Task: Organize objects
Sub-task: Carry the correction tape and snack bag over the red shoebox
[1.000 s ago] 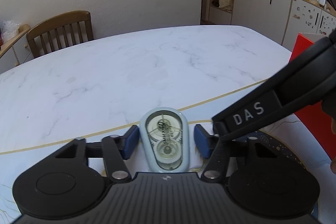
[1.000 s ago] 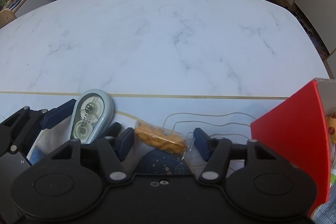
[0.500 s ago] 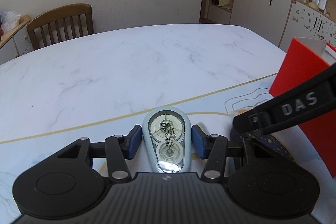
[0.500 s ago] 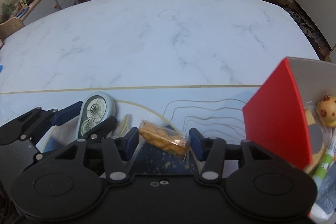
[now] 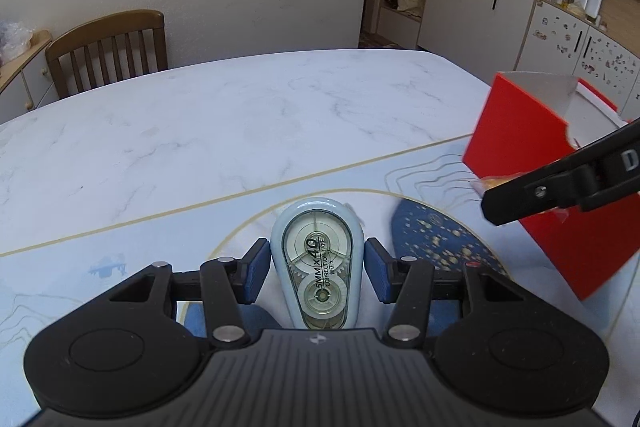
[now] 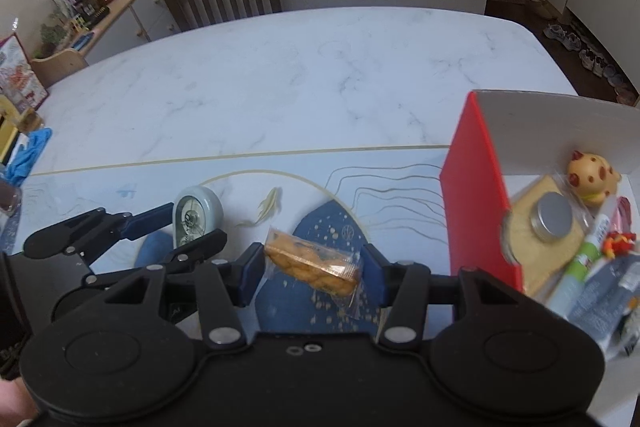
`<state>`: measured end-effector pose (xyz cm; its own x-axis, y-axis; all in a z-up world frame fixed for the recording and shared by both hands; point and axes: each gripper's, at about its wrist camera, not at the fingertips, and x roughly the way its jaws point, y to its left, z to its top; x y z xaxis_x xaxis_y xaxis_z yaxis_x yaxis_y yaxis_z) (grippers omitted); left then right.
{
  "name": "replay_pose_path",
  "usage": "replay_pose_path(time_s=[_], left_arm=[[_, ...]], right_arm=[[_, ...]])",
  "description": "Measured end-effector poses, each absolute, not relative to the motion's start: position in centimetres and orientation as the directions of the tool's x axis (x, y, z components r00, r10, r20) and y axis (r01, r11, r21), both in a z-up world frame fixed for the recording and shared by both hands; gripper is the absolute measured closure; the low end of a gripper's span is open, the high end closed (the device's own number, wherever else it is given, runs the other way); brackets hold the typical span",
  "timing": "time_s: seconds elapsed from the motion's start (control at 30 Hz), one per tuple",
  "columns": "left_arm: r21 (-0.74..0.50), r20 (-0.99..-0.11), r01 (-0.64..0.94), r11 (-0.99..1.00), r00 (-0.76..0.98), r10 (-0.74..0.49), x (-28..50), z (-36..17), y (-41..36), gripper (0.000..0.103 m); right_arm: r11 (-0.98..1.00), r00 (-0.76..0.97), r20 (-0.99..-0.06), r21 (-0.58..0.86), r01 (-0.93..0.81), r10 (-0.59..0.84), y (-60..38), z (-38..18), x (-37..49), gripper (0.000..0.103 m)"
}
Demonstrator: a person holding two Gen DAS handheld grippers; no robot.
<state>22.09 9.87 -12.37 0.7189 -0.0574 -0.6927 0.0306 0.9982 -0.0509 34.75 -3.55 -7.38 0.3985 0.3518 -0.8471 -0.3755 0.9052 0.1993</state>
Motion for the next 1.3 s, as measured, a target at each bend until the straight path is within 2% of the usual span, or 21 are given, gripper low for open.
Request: replay_pose_path(time_s=[0.27, 0.57, 0.83, 1.3], left_arm=[[-0.057, -0.656, 0.073, 0.996, 0.749, -0.093, 19.4, -10.0, 8.0, 0.053], [-0.1, -0.617, 0.165, 0.981, 0.763, -0.191, 18.0, -6.0, 4.2, 0.053], [-0.133, -0.613, 0.228, 0.964, 0.746, -0.261, 19.0, -3.0, 0.4, 0.053], [-0.08, -0.631, 0.347, 0.934, 0.708, -0.317, 23.1, -0.1, -9.3, 0.053]], right_arm=[[0.9, 0.448, -0.816, 0.188, -0.393, 0.366, -6.9, -4.7, 32.3, 0.052], [0.912, 0.501, -0.788, 0.18, -0.369, 0.358, -12.0, -3.2, 31.4, 0.052], [0.934, 0.535, -0.781, 0.17, -0.315, 0.322, -18.2, -3.5, 32.1, 0.052], [0.969, 0.582, -0.785, 0.095, -0.228, 0.214, -27.7, -5.3, 35.0, 0.051]])
